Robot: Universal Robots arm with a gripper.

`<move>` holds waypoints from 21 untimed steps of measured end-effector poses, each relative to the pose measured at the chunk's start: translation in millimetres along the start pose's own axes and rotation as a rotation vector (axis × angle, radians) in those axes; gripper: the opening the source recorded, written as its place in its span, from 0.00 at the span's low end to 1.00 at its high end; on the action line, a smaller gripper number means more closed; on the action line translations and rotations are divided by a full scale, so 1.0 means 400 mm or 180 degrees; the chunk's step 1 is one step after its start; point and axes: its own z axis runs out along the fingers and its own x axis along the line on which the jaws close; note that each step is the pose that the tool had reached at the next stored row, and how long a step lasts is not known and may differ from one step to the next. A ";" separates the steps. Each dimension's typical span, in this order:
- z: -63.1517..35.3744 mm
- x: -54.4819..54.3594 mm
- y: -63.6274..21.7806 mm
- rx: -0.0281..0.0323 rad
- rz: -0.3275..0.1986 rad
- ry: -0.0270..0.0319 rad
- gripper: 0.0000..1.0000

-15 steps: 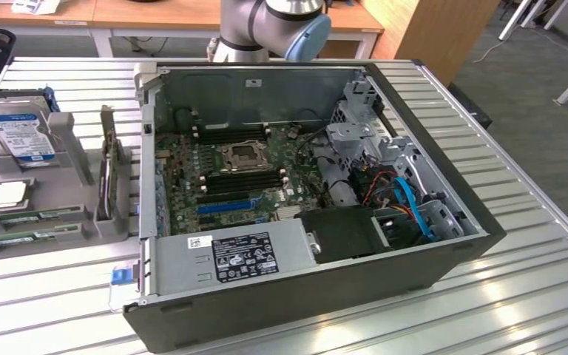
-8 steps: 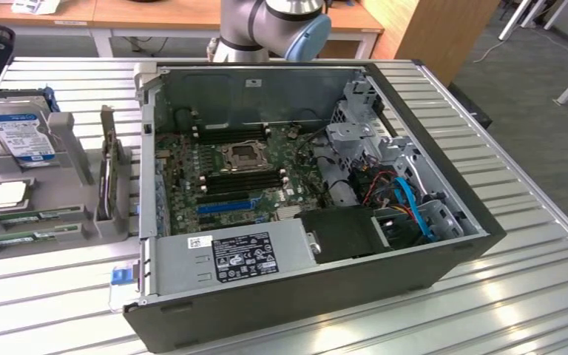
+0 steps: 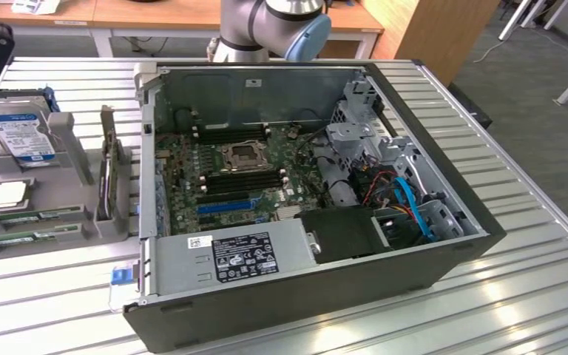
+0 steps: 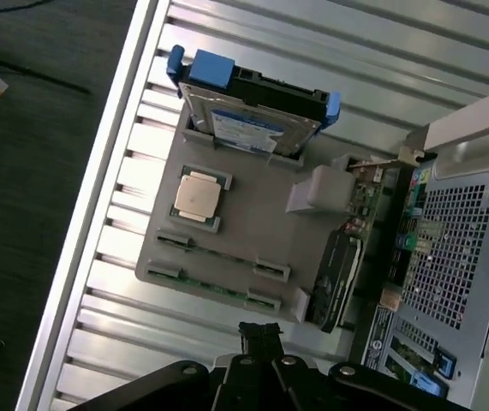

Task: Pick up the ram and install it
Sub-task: 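Pick up the ram and move it above insertion slot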

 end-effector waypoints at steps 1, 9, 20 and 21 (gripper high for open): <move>0.000 0.000 0.000 -0.0001 -0.0062 0.0003 0.10; 0.000 0.000 0.000 -0.0010 -0.0523 0.0022 0.10; 0.000 0.000 0.000 -0.0024 -0.1159 0.0048 0.10; 0.000 0.000 0.000 -0.0025 -0.1216 0.0050 0.10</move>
